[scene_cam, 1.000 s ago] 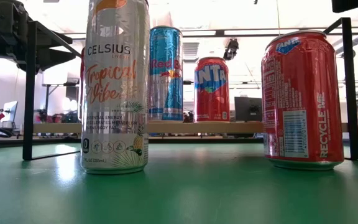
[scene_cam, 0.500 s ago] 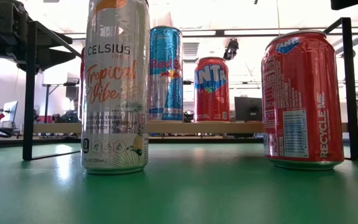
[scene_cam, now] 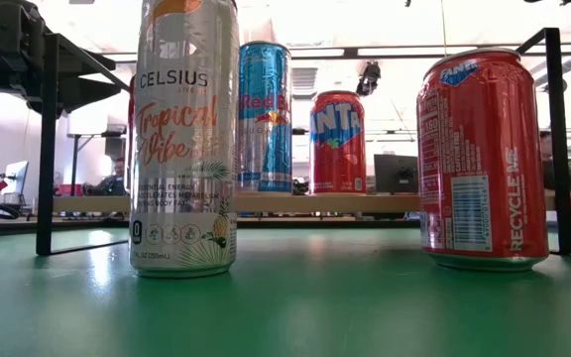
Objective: Place canned beverage on shelf
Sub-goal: Put the right white soda can on the shelf
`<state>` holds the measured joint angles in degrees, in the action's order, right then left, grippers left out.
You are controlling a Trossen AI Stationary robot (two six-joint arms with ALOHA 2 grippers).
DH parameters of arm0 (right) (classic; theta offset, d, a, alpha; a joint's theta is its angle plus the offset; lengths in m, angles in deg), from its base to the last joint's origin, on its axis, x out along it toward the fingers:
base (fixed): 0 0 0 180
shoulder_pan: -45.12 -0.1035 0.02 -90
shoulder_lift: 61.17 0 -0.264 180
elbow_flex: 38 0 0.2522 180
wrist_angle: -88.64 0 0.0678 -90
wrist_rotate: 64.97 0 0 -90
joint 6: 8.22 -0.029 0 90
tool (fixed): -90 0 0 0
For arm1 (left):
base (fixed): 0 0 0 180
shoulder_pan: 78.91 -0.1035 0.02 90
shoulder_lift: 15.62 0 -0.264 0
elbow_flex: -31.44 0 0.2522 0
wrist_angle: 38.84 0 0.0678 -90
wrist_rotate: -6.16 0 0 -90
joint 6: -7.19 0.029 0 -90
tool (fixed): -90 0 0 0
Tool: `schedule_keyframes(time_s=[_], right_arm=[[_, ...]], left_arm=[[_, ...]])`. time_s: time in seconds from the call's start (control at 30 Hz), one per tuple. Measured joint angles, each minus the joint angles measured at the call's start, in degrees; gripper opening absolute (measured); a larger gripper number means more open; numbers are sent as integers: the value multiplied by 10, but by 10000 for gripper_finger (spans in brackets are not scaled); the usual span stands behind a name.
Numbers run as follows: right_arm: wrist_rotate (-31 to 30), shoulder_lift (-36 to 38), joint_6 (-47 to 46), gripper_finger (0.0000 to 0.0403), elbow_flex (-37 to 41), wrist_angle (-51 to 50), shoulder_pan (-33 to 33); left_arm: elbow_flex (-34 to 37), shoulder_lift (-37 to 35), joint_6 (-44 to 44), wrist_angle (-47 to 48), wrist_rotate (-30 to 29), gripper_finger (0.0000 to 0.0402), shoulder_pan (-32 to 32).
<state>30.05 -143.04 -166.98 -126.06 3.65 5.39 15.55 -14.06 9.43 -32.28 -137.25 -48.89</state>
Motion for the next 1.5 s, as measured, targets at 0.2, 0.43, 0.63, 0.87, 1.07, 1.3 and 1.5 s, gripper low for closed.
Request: schedule_keyframes(time_s=[0.2,0.43,0.63,0.87,1.07,1.3,1.5], right_arm=[[-5,-2,136,364,0,3,0],[-6,-9,308,365,-1,22,0],[-3,-47,437,365,-1,11,0],[-1,-52,369,365,-1,7,0],[0,-50,328,357,-1,15,-1],[9,-53,303,300,-1,29,-2],[12,-53,252,242,-1,42,-12]], left_arm=[[0,0,0,0,0,340,0],[0,0,0,0,0,340,0],[0,0,0,0,0,340,0],[0,0,0,0,0,340,0],[0,0,0,0,0,340,0],[0,0,0,0,0,340,0],[0,0,0,0,0,340,0]])
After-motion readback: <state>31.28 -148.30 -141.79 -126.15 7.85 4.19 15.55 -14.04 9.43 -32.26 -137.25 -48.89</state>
